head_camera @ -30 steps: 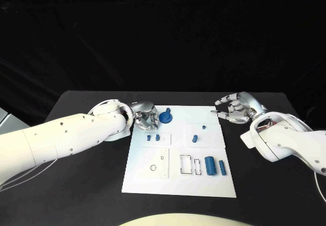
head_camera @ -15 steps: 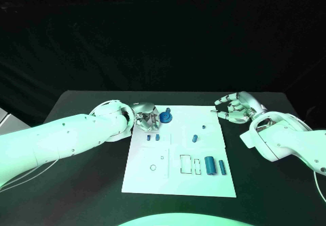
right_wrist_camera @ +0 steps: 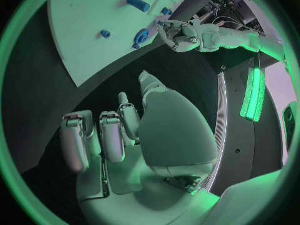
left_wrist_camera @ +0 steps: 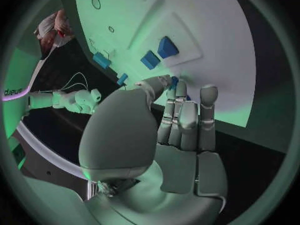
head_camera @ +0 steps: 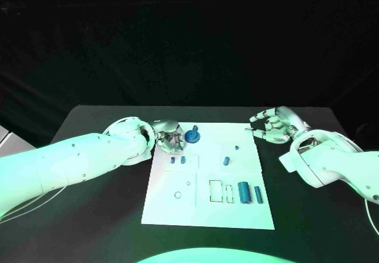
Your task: Assemble the parts on the task board
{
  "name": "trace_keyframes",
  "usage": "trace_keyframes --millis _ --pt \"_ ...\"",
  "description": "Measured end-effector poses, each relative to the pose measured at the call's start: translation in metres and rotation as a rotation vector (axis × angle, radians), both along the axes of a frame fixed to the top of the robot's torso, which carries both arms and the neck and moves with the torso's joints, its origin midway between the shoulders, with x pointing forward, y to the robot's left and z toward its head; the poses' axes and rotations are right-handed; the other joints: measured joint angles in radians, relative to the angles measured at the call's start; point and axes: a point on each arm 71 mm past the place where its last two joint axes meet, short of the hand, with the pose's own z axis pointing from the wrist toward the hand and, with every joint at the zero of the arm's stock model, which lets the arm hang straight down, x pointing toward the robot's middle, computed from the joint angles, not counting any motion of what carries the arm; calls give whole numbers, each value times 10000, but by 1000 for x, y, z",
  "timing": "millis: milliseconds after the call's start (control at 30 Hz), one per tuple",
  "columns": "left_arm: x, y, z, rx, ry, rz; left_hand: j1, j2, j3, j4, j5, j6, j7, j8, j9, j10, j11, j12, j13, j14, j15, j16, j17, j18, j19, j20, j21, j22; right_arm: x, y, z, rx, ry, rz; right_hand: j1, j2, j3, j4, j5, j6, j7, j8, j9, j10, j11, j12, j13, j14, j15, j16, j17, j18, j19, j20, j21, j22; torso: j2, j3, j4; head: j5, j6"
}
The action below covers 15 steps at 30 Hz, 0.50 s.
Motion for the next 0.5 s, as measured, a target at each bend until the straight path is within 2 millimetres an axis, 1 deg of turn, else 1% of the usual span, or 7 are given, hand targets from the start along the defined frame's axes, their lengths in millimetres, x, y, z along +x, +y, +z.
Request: trace_keyframes --millis 133,500 --pt "0 0 0 -11 -29 0 -10 -10 19 -19 -1 88 50 -37 1 89 -16 -50 19 37 -37 38 57 1 51 -17 76 100 0 0 0 -2 -1 -4 0 0 0 0 0 0 0 35 -9 0 0 0 0 0 0 0 0 0 0 0 0 0 1 -5 0 0 11" --pt "-1 0 1 -46 -62 1 -12 -13 16 -72 -2 122 18 -55 53 91 -18 -50 36 37 -37 78 84 2 124 -18 80 148 0 0 0 -2 -1 -1 0 0 0 0 0 0 0 35 -9 0 0 0 -2 0 0 0 -2 0 0 0 0 -2 -5 -5 4 11 5"
